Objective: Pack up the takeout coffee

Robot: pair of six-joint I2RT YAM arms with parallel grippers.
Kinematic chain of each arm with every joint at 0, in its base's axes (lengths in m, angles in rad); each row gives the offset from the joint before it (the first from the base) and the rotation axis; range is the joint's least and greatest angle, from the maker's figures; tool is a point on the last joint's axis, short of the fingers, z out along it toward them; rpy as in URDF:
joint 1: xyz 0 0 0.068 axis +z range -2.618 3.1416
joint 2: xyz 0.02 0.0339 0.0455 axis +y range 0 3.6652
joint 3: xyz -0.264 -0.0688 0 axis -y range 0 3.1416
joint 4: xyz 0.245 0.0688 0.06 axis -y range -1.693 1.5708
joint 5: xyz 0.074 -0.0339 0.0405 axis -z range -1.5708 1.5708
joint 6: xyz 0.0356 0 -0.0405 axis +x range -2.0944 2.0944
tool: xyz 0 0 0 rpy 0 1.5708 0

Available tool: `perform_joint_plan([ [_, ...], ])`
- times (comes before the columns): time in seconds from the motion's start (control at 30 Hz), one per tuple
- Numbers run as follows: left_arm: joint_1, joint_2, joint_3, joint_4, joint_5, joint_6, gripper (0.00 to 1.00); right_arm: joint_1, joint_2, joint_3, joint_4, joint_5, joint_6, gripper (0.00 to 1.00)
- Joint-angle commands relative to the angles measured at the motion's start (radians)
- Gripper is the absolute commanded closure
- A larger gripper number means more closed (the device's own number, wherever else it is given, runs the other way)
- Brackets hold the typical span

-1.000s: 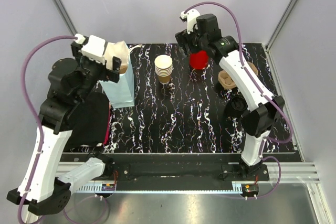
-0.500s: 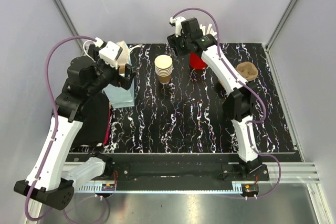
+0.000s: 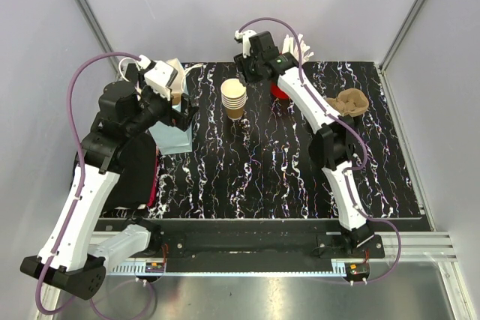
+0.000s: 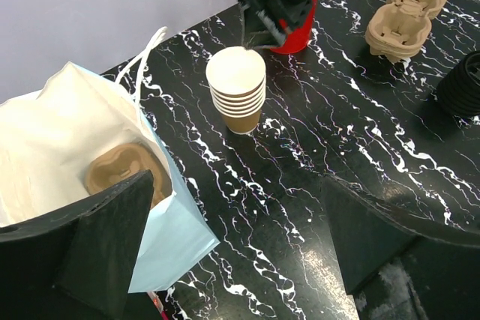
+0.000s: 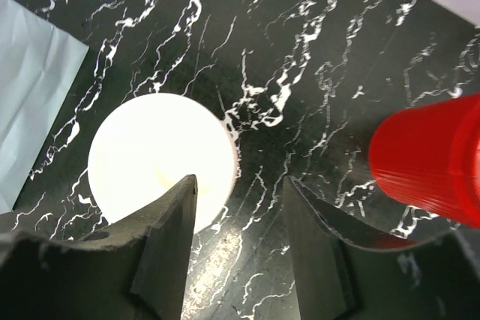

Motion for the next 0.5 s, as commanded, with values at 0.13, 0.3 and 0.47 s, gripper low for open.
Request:
perform_joint_plan([
  [0.13, 0.005, -0.024, -0.001, 0.053, 0.052, -0.011, 0.01, 0.037, 0.032, 0.046, 0.02, 0.034, -0.005, 0.52],
  [0.3, 0.005, -0.03, 0.002, 0.053, 0.063, -0.016, 0.01, 0.042, 0.035, 0.039, 0.02, 0.036, -0.012, 0.6],
  [0.47, 0.005, -0.032, 0.0, 0.051, 0.064, -0.015, 0.01, 0.044, 0.035, 0.037, 0.022, 0.057, -0.016, 0.65],
])
